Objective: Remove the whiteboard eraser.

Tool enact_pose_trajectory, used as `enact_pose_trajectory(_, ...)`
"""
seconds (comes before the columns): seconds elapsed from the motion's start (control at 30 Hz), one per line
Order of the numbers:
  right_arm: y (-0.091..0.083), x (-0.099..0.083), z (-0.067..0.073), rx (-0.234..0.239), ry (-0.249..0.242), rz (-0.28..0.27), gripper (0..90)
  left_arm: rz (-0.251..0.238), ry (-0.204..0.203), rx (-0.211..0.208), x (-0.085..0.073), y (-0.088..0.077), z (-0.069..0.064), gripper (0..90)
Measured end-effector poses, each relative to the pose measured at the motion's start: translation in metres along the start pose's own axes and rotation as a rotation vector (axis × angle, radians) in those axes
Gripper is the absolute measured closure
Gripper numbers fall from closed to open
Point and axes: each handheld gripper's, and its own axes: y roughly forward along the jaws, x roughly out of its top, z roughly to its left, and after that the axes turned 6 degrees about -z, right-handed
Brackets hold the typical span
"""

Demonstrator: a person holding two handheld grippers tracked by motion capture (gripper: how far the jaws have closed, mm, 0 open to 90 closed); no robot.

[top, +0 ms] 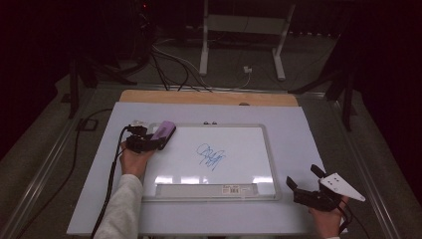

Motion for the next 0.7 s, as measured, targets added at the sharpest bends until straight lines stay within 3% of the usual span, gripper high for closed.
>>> enact_pose_trajectory(0.33,0.000,0.000,0.001,0.002,-0.001,0.000,0.7,-0.025,0.028,-0.018,0.005,-0.009,-0.009,41.9)
enact_pose_trajectory(0.7,0.001,0.000,0.002,0.006,-0.007,0.001,0.7,-0.048,0.091,-0.051,0.007,-0.016,-0.032,41.9)
